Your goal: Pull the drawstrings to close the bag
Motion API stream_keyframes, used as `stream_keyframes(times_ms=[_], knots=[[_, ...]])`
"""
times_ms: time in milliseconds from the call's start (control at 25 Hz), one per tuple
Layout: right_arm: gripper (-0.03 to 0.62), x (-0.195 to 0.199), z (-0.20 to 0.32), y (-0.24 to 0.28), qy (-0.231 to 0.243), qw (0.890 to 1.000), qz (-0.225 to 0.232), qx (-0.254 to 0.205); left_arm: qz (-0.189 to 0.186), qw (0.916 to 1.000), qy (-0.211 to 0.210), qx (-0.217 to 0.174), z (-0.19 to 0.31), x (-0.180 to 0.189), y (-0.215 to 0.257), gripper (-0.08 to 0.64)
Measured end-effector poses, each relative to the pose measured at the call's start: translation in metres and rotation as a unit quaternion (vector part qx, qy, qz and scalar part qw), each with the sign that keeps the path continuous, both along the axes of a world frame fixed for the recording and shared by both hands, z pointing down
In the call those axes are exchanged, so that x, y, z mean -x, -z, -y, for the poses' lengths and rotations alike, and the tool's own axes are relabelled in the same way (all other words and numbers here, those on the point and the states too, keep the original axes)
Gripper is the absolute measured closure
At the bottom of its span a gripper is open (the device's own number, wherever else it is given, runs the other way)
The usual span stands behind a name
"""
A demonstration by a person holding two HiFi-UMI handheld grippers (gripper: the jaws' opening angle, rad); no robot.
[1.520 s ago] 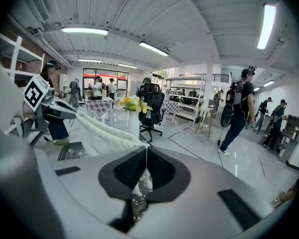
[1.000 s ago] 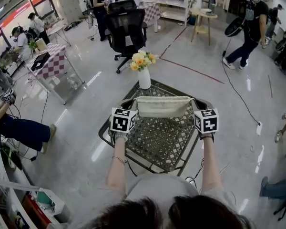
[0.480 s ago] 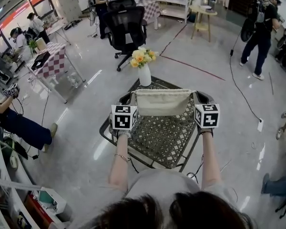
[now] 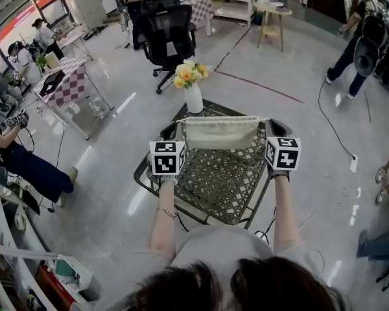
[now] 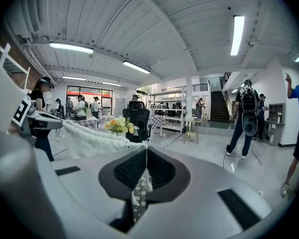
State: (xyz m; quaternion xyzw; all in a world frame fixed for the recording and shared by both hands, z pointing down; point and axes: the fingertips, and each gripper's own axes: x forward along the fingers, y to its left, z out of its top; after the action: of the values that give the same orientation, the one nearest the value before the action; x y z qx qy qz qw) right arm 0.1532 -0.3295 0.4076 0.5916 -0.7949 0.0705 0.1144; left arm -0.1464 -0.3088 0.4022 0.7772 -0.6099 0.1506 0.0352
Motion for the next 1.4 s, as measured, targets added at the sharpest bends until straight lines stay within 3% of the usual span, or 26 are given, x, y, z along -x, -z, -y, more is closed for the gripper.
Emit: stream_keyframes(times_ms=[400,880,1400], knots=[[0.568,-0.018,0.0,0.003,-0.037,0.999,0.009,-0.015,0.007,0.9999,0.001,-0.013,0.003,-0.005,0.005,0.532],[0.568,-0.025,-0.001,0.006,-0.054,0.997,0.049,-0.036,-0.004,0.9993,0.019,-0.031,0.003,-0.001,0.008,0.532],[0.568,-0.039,0.005,0.006,-0.082,0.996,0.02,-0.038,-0.01,0.9982,0.037,-0.045,0.006,0.004,0.014,0.532]])
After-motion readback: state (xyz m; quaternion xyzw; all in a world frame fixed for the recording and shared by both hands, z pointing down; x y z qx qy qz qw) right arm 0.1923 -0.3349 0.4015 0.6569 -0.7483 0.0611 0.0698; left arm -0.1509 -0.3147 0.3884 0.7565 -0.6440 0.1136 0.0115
